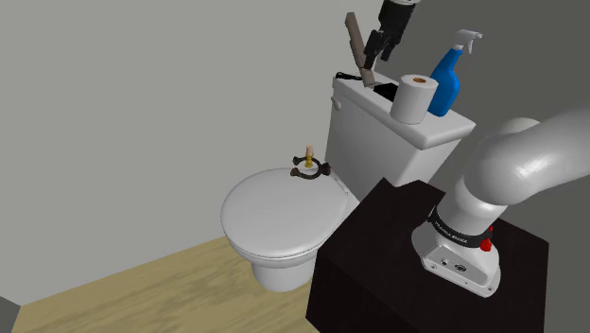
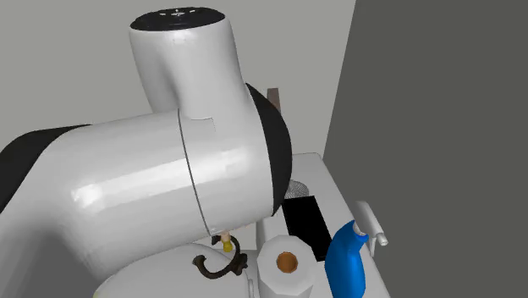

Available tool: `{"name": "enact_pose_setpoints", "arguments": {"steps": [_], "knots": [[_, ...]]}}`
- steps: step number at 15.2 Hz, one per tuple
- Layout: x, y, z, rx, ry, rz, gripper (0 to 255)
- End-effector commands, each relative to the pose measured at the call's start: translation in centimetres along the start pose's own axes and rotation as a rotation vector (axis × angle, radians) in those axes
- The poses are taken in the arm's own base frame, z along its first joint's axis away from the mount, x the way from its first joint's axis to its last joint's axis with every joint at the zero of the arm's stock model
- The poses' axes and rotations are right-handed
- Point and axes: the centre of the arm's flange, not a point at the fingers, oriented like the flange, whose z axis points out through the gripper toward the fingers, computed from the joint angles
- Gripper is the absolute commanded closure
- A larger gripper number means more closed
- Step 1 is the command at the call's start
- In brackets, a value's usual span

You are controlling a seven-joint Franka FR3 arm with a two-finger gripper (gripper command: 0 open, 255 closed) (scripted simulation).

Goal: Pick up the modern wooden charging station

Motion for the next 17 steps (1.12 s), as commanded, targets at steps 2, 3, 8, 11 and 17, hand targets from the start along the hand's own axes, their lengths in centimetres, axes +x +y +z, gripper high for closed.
{"name": "enact_pose_setpoints", "arguments": {"steps": [2,3,8,11,17], "knots": [[1.6,2.4,1.6,-0.009,0.068,0.042,0],[2.1,3.2,2.0,-0.012,0.089,0.055,0],[4.8,7.5,4.1,-0.026,0.195,0.124,0],[6.4,10.2,5.2,-0.034,0.259,0.165,0],[9.4,15.8,7.0,-0.051,0.387,0.248,0]]}}
